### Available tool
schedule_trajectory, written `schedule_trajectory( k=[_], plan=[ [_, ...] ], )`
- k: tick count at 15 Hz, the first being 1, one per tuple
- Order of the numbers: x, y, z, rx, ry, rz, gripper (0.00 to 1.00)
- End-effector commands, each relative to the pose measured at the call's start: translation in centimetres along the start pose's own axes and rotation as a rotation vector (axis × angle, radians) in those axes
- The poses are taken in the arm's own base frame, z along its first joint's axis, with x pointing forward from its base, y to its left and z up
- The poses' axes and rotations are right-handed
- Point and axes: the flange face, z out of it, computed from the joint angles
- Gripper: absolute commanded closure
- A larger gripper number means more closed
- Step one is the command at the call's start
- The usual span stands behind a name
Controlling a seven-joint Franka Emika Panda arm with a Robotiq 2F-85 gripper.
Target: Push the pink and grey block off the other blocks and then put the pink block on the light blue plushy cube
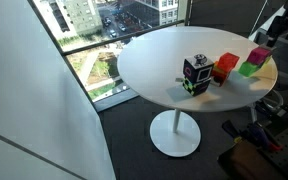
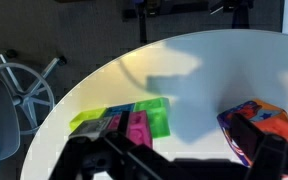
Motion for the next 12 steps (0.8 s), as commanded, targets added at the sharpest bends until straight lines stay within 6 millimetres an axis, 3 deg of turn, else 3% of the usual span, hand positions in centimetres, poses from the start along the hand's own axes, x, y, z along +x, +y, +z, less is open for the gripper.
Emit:
schedule_trajectory(
  k=[1, 12],
  plan=[
    [-0.6, 0.9, 1.1, 0.007, 0.017, 0.033, 0.00],
    [0.0, 2.4, 4.5, 0.017, 0.039, 0.068, 0.00]
  ],
)
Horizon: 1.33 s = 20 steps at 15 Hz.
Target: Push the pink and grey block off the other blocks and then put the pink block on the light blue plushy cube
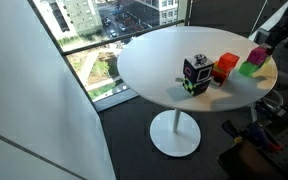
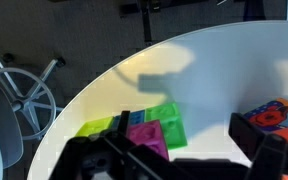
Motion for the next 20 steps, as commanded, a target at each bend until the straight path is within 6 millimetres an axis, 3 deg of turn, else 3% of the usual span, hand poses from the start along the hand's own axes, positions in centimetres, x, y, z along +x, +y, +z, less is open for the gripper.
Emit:
schedule_trajectory(
  k=[1, 20],
  plan=[
    [0.5, 0.6, 1.2, 0.000, 0.011, 0.018, 0.00],
    [2.2, 0.8, 5.9, -0.003, -0.018, 0.019, 0.00]
  ],
)
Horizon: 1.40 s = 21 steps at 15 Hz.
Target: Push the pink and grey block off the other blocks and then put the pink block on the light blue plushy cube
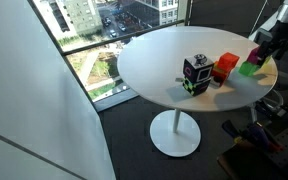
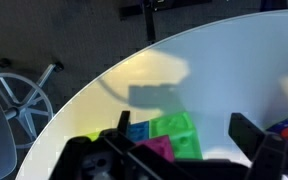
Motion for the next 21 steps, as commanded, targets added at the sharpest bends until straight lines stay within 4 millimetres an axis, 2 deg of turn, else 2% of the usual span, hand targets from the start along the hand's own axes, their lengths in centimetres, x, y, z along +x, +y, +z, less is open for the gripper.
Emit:
schedule_trajectory(
  k=[1, 21],
  plan=[
    [0.7, 0.5, 0.4, 0.000, 0.006, 0.011, 0.00],
    [3.9, 0.3, 1.2, -0.008, -0.003, 0.011, 0.00]
  ],
)
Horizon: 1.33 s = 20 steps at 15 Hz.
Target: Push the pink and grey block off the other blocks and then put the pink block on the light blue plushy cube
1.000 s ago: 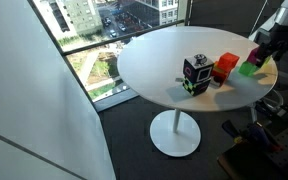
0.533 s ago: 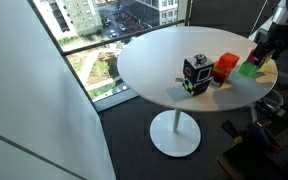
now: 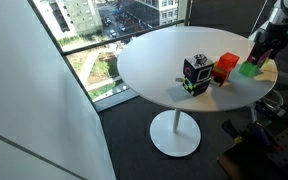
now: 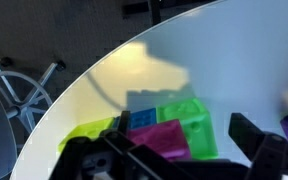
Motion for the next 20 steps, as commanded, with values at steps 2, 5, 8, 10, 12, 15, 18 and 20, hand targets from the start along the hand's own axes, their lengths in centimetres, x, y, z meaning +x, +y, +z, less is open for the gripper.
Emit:
schedule_trajectory(
  k=[2, 5, 8, 10, 12, 15, 18, 20],
  plan=[
    [1.4, -0.2, 0.1, 0.002, 0.008, 0.007, 0.00],
    [2.0, -0.5, 0.0, 0.000, 0.010, 0.003, 0.00],
    [2.6, -0.7, -0.1, -0.003, 0.013, -0.002, 0.00],
    [3.0, -0.9, -0.1, -0.005, 0.015, -0.004, 0.00],
    [3.4, -1.0, -0.1, -0.007, 0.016, -0.007, 0.00],
    [4.0, -1.2, -0.1, -0.011, 0.016, -0.009, 0.00],
    [4.6, -1.3, -0.1, -0.014, 0.018, -0.010, 0.00],
    [5.0, -1.4, -0.2, -0.016, 0.020, -0.010, 0.00]
  ],
)
